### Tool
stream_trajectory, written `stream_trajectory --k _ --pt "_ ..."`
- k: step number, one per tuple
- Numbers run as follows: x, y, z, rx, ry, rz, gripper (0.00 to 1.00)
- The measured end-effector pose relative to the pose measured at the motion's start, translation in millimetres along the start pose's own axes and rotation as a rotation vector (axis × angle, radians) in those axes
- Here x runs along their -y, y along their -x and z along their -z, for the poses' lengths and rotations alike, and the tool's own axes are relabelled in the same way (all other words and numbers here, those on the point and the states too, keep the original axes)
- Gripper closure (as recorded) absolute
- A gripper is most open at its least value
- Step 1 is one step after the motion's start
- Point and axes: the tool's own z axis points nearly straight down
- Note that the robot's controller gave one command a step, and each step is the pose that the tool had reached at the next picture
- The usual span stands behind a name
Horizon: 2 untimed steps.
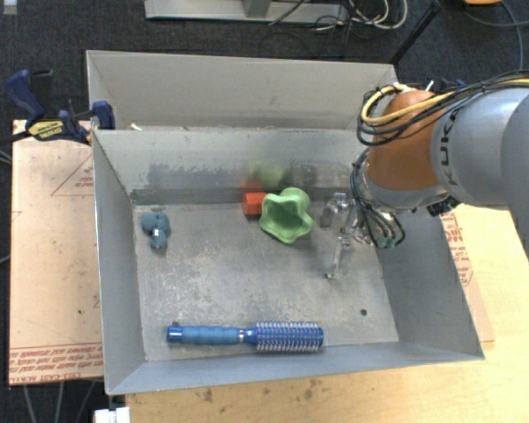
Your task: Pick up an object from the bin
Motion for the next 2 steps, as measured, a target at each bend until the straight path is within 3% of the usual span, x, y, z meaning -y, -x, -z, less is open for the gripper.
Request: stream_trajectory --k 1,2 --pt "-67 15.9 0 0.008 0.002 -0.144 0.0" --pt "-108 21.1 1 0.01 0.0 0.044 0.0"
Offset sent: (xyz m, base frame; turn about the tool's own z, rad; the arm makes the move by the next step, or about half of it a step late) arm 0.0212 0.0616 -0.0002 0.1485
